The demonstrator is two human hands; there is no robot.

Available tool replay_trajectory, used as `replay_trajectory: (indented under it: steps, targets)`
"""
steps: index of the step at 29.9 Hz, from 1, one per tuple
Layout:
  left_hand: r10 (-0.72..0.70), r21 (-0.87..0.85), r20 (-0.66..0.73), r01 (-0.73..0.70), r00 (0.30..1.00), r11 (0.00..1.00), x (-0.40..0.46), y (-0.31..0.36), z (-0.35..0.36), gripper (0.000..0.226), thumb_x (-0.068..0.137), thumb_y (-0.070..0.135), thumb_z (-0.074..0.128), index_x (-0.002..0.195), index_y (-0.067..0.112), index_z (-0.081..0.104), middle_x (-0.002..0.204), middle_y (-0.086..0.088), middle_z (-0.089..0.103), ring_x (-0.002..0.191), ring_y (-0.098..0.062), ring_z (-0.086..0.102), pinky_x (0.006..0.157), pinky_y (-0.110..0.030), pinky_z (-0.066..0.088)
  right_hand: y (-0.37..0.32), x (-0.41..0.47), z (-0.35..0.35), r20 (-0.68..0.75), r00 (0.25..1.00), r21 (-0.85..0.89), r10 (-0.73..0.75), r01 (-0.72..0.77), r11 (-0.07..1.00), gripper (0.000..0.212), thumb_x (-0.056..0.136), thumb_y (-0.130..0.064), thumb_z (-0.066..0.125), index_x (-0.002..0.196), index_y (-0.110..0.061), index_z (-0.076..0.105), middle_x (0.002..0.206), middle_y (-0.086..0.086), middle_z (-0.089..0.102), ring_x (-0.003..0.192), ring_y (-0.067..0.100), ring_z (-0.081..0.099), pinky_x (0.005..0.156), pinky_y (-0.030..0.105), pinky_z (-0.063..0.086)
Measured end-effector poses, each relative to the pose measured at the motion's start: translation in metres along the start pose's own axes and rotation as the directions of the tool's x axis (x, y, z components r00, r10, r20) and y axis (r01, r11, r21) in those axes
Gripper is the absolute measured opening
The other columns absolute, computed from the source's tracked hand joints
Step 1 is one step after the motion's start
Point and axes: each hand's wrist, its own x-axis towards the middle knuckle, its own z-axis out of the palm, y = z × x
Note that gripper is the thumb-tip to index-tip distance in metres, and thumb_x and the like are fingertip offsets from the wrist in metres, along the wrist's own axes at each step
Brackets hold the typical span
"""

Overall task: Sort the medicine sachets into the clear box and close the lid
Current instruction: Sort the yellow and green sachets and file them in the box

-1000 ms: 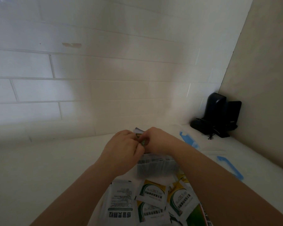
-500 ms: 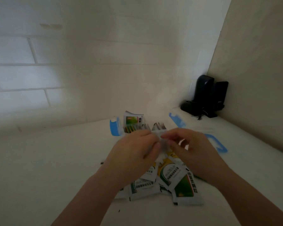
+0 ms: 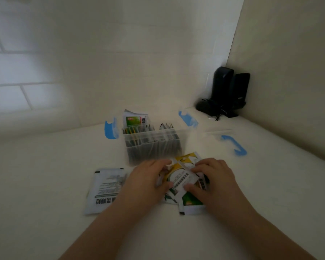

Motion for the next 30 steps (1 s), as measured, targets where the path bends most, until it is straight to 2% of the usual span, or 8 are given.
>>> replay_trajectory:
  steps: [2, 5, 8, 11, 16, 21, 24, 30]
  targets:
    - [0.013, -0.046, -0.031, -0.015, 0.999, 0.999, -0.001, 0.002, 0.0, 0.062, 0.078, 0.034, 0.064, 0.131, 0.039, 0.033, 0.125, 0.013, 0.048, 0.109, 0.0, 0.038, 0.094, -0.019, 0.032, -0.004, -0.001, -0.004, -0.046, 0.999, 0.118, -0.006, 0.011, 0.993, 0.019, 0.075, -0.036, 0.066, 0.088, -0.042, 0.054, 0.092, -0.023, 0.051, 0.095, 0.003, 0.044, 0.085, 0.021, 0.032]
    - [0.126, -0.065, -0.106, -0.133, 0.986, 0.989, -0.002, 0.01, -0.003, 0.071, 0.075, 0.031, 0.067, 0.132, 0.044, 0.027, 0.123, 0.018, 0.046, 0.111, 0.002, 0.038, 0.095, -0.017, 0.033, -0.012, -0.006, -0.011, -0.101, 0.994, 0.352, -0.033, 0.067, 0.933, 0.034, 0.079, -0.019, 0.063, 0.077, -0.05, 0.05, 0.078, -0.03, 0.06, 0.084, -0.004, 0.056, 0.072, 0.005, 0.04]
    - [0.202, -0.096, -0.186, -0.223, 0.961, 0.97, -0.005, 0.017, -0.01, 0.042, 0.08, 0.03, 0.062, 0.113, 0.05, 0.046, 0.097, 0.032, 0.055, 0.093, 0.011, 0.05, 0.079, -0.004, 0.039, -0.02, -0.01, -0.016, -0.169, 0.984, 0.446, -0.054, 0.125, 0.886, 0.035, 0.082, -0.017, 0.06, 0.087, -0.051, 0.053, 0.079, -0.026, 0.063, 0.084, -0.006, 0.056, 0.069, 0.004, 0.043]
    - [-0.024, -0.336, -0.236, -0.059, 0.972, 0.94, -0.005, 0.014, -0.023, 0.019, 0.082, 0.026, 0.061, 0.084, 0.044, 0.06, 0.078, 0.023, 0.068, 0.074, 0.006, 0.062, 0.061, -0.008, 0.049, -0.018, -0.009, -0.015, -0.173, 0.984, 0.524, 0.051, 0.048, 0.85, 0.027, 0.085, -0.027, 0.053, 0.1, -0.05, 0.05, 0.084, -0.023, 0.064, 0.085, -0.006, 0.056, 0.069, 0.0, 0.041]
    - [-0.393, -0.509, -0.206, 0.245, 0.896, 0.825, -0.004, 0.001, -0.033, 0.006, 0.081, 0.02, 0.063, 0.082, 0.024, 0.059, 0.087, 0.007, 0.07, 0.075, -0.01, 0.068, 0.067, -0.029, 0.058, -0.022, -0.013, -0.003, -0.005, 0.988, 0.253, -0.152, 0.148, 0.956, 0.019, 0.087, -0.025, 0.053, 0.1, -0.038, 0.057, 0.1, -0.026, 0.051, 0.1, -0.013, 0.041, 0.087, 0.005, 0.032]
    - [-0.353, -0.187, -0.248, 0.313, 0.902, 0.931, -0.007, 0.001, -0.026, 0.021, 0.09, 0.028, 0.047, 0.106, 0.02, 0.058, 0.098, 0.004, 0.064, 0.078, -0.01, 0.054, 0.06, -0.015, 0.04, -0.036, -0.014, 0.015, 0.153, 0.908, 0.109, -0.39, 0.377, 0.92, 0.031, 0.088, -0.033, 0.043, 0.119, -0.032, 0.05, 0.134, -0.005, 0.046, 0.127, 0.011, 0.034, 0.107, 0.029, 0.028]
    - [-0.379, -0.096, -0.179, 0.367, 0.908, 0.925, -0.007, 0.0, -0.023, 0.03, 0.092, 0.031, 0.044, 0.113, 0.015, 0.058, 0.112, -0.006, 0.066, 0.085, -0.016, 0.054, 0.072, -0.022, 0.039, -0.035, -0.014, 0.021, 0.222, 0.889, 0.07, -0.401, 0.396, 0.916, 0.039, 0.09, -0.042, 0.032, 0.127, -0.037, 0.041, 0.148, -0.005, 0.029, 0.139, 0.012, 0.014, 0.113, 0.029, 0.003]
    - [-0.42, -0.387, -0.056, 0.368, 0.906, 0.845, -0.003, -0.001, -0.022, 0.024, 0.089, 0.031, 0.051, 0.111, 0.027, 0.059, 0.1, 0.007, 0.063, 0.08, -0.003, 0.054, 0.068, -0.014, 0.039, -0.031, -0.012, 0.021, 0.191, 0.879, 0.067, -0.436, 0.432, 0.899, 0.036, 0.093, -0.032, 0.037, 0.129, -0.036, 0.04, 0.148, -0.007, 0.03, 0.139, 0.009, 0.015, 0.111, 0.026, -0.003]
